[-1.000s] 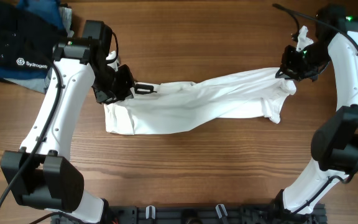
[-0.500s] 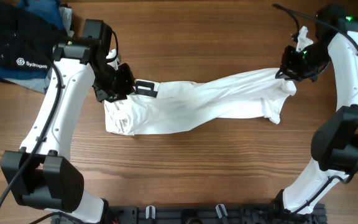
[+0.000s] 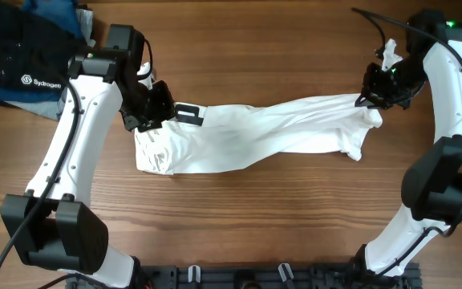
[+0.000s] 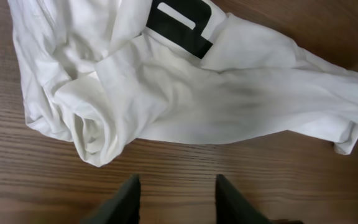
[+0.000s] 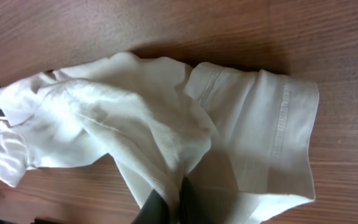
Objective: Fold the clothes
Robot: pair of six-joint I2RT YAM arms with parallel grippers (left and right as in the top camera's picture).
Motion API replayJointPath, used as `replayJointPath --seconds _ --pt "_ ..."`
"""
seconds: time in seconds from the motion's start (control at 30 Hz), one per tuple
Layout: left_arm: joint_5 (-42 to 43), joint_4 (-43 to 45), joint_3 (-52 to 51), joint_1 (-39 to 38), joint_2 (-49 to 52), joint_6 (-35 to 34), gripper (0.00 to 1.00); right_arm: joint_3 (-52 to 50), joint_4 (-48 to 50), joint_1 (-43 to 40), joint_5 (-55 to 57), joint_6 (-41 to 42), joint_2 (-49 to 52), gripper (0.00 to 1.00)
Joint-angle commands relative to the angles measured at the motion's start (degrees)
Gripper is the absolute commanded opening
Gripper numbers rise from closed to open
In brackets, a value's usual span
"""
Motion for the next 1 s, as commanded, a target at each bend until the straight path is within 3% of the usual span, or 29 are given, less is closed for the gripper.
replayJointPath --seconds 0.0,0.07,0.13,0.17,0.2,0.27,0.3,0.33,0.37,0.4,0.43,0.47,0.57,0.67,0.7,0.73,0.8,0.83,0.87,0.9,0.93,0.97 --pt "0.1 0.0 0.5 -0.2 -1.5 0.1 0.38 -2.1 -0.6 0.2 -0.9 1.0 -0.8 0.04" --pt "0.1 0.0 0.5 -0.2 -1.5 0.2 0.38 -3.1 -0.7 0.2 -0.9 1.1 -0.8 0.04" --pt "0.1 0.0 0.5 -0.2 -1.5 0.3 0.41 -4.2 -0.7 0.2 -0.9 1.2 -0.8 0.25" --pt "0.1 0.0 0.5 -0.2 -1.5 0.3 0.43 -4.8 -0.5 0.2 -0.9 1.2 -0.8 0.31" --pt "0.1 0.0 0.5 -0.2 -1.5 0.3 0.43 -5.5 -0.2 0.2 -0.9 1.2 -0.7 0.47" --pt "0.1 0.1 0.5 -0.2 -1.5 0.3 0.42 -6.2 0.5 0.2 -0.9 1.2 -0.7 0.97" --pt "0.1 0.2 0.5 -0.2 -1.5 0.3 0.43 -6.5 1.0 0.2 -0.9 1.4 -0.7 0.99" --pt "0.1 0.3 0.5 -0.2 -1.5 0.3 0.43 -6.5 1.4 0.2 -0.9 1.7 -0.7 0.97" --pt "0.1 0.4 0.5 -0.2 -1.5 0.3 0.43 -6.5 2.1 0.2 -0.9 1.7 -0.7 0.81" --pt "0.1 0.4 0.5 -0.2 -1.5 0.3 0.43 -6.5 2.8 0.2 -0.9 1.6 -0.7 0.53" --pt "0.1 0.4 0.5 -0.2 -1.5 0.3 0.43 -6.5 3.0 0.2 -0.9 1.7 -0.7 0.33" --pt "0.1 0.4 0.5 -0.2 -1.5 0.3 0.42 -6.5 3.1 0.2 -1.0 1.7 -0.7 0.27" --pt "0.1 0.4 0.5 -0.2 -1.5 0.3 0.37 -6.5 3.1 0.2 -0.9 1.6 -0.7 0.37" --pt "0.1 0.3 0.5 -0.2 -1.5 0.3 0.38 -6.6 3.0 0.2 -0.9 1.4 -0.7 0.4" --pt "0.1 0.3 0.5 -0.2 -1.5 0.3 0.38 -6.6 3.0 0.2 -0.9 1.4 -0.7 0.63" --pt "0.1 0.2 0.5 -0.2 -1.5 0.3 0.38 -6.7 2.9 0.2 -0.9 1.4 -0.7 0.79" --pt "0.1 0.0 0.5 -0.2 -1.5 0.3 0.37 -7.3 3.0 0.2 -0.9 1.4 -0.7 0.59" --pt "0.1 -0.2 0.5 -0.2 -1.5 0.3 0.37 -8.2 3.4 0.2 -1.0 1.4 -0.7 0.31" --pt "0.1 -0.2 0.5 -0.2 -1.5 0.3 0.38 -9.1 3.9 0.2 -1.0 1.5 -0.7 0.28" --pt "0.1 -0.2 0.5 -0.2 -1.5 0.3 0.39 -10.4 4.8 0.2 -1.0 1.7 -0.7 0.34" --pt "0.1 -0.2 0.5 -0.2 -1.5 0.5 0.39 -12.2 5.7 0.2 -1.1 2.5 -0.7 0.59" --pt "0.1 -0.2 0.5 -0.2 -1.5 0.5 0.39 -13.2 5.9 0.2 -1.2 2.5 -0.7 0.6"
